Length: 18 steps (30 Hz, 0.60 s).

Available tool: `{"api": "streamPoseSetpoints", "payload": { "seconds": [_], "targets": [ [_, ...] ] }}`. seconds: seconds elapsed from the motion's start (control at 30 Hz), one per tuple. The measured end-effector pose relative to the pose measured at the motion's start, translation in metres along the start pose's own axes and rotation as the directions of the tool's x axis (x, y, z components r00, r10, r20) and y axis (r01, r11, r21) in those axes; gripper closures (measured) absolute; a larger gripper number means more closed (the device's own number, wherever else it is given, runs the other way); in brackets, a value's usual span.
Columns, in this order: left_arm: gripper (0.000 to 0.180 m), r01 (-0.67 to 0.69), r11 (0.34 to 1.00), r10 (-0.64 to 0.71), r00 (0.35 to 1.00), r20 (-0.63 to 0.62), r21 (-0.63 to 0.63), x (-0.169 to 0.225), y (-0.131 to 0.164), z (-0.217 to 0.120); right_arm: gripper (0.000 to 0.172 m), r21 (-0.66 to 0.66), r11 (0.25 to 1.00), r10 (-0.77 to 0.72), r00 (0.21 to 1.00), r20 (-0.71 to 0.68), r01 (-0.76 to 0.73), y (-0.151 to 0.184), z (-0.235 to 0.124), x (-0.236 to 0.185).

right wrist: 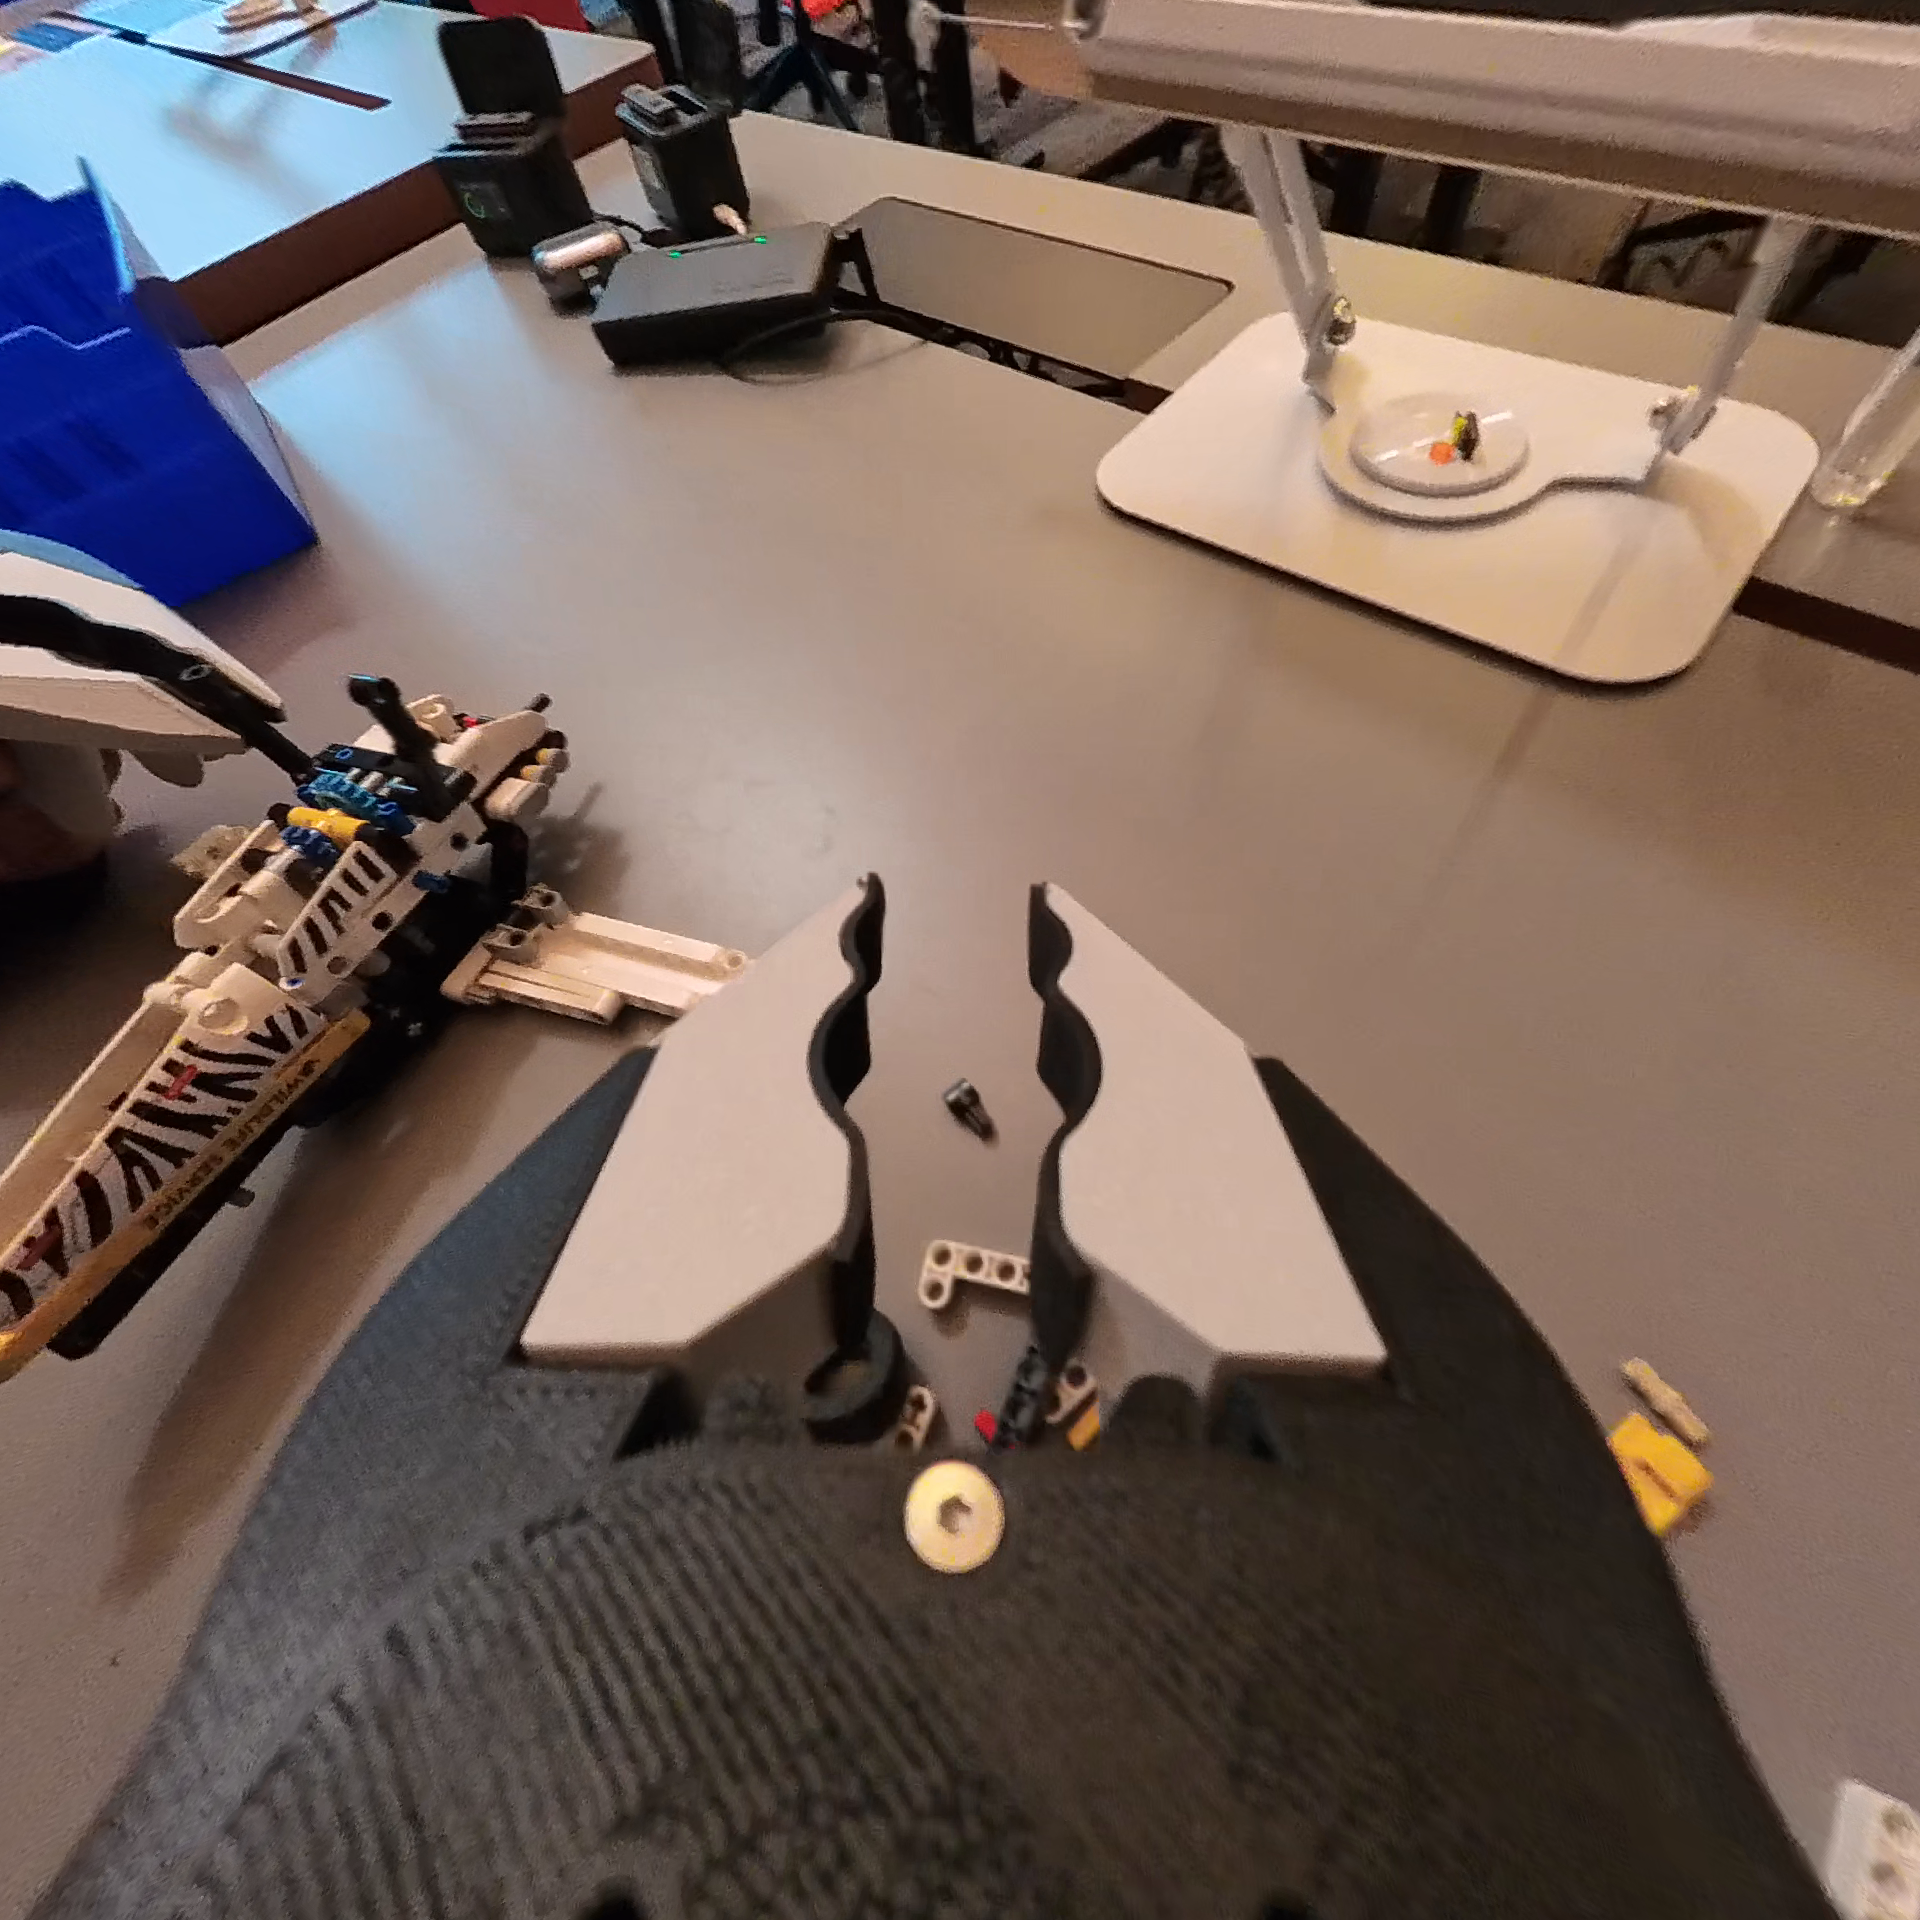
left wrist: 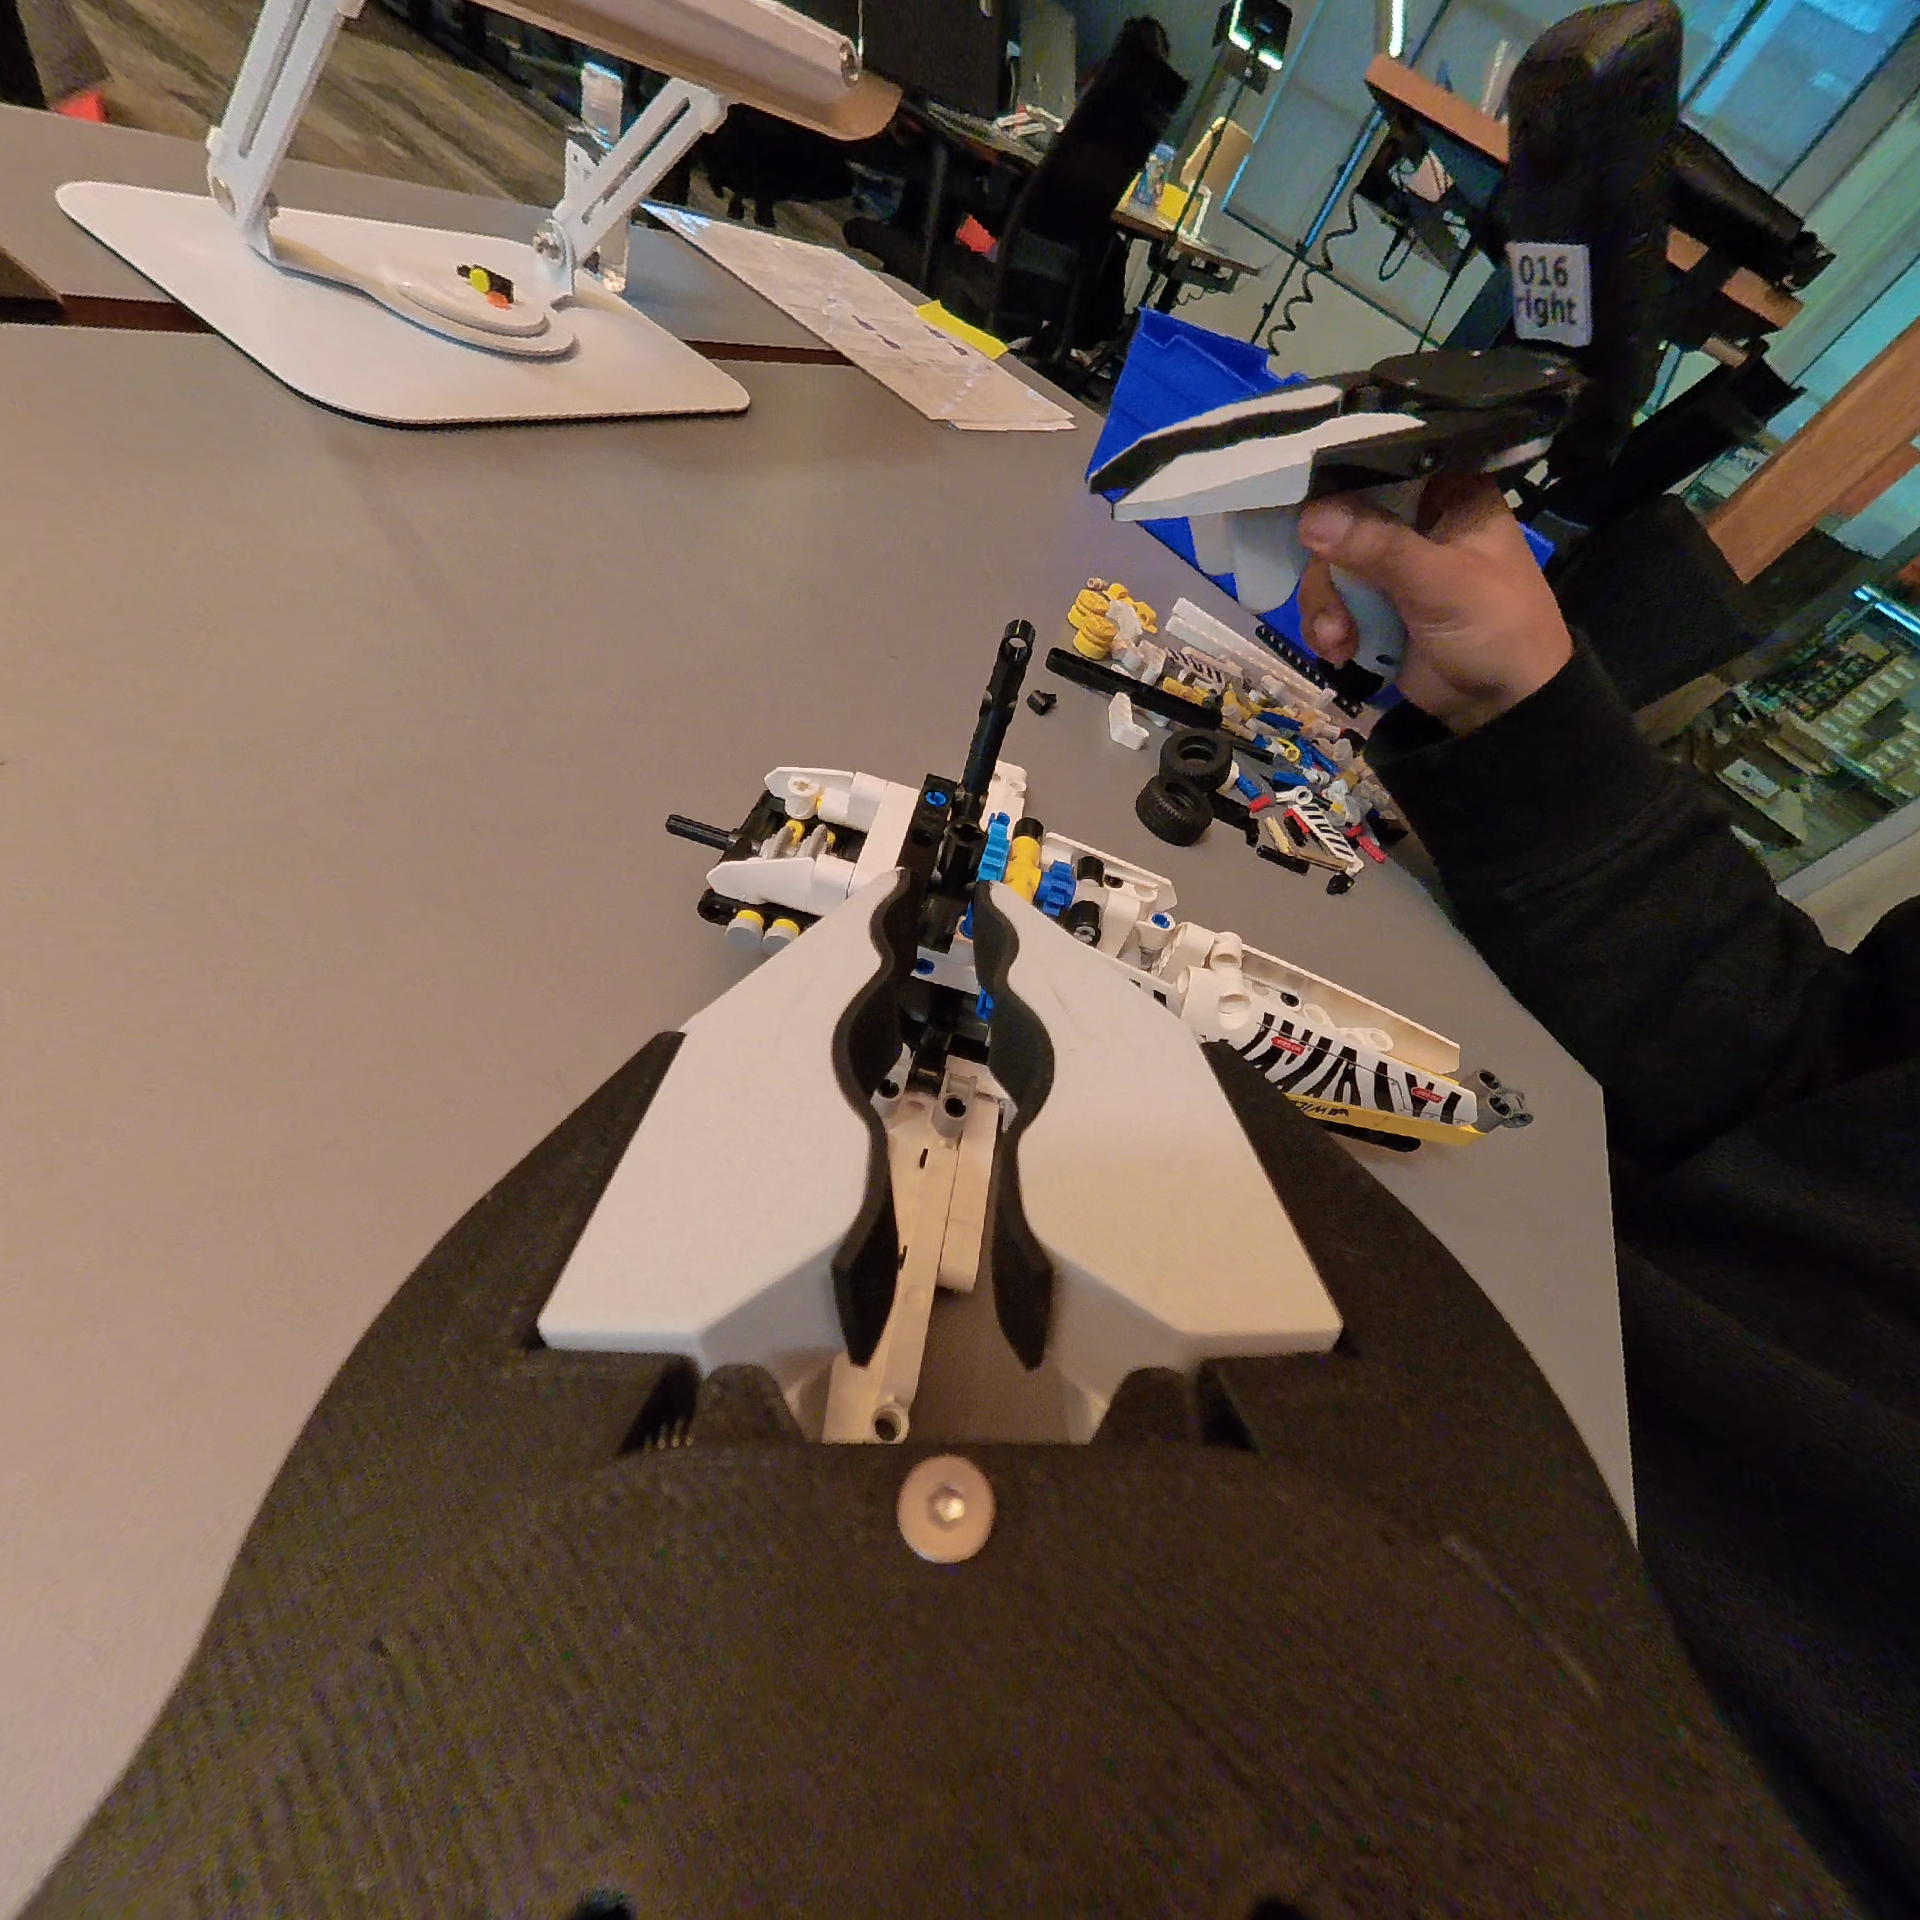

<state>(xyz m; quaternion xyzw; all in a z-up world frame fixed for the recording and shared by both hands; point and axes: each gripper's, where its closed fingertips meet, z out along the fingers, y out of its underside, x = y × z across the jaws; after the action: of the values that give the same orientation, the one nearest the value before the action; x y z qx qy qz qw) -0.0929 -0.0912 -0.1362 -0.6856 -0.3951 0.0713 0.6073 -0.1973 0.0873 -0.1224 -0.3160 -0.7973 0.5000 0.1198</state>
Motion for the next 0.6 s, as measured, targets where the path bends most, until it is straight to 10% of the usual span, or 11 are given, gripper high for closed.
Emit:
{"api": "streamPoseSetpoints", "payload": {
  "seconds": [0.37,0.6],
  "targets": [
    [0.146,-0.01,0.979,0.013,1.0,-0.017,0.204,0.013,-0.039,-0.014,0.137,0.157,0.98,-0.157,0.966,0.207,0.126,-0.019,0.035,-0.097],
    [0.146,-0.276,0.948,0.303,0.934,0.191,-0.159,0.008,-0.017,0.033,0.138,0.209,0.977,-0.122,0.919,0.375,0.044,-0.035,0.049,-0.138]
  ]
}}
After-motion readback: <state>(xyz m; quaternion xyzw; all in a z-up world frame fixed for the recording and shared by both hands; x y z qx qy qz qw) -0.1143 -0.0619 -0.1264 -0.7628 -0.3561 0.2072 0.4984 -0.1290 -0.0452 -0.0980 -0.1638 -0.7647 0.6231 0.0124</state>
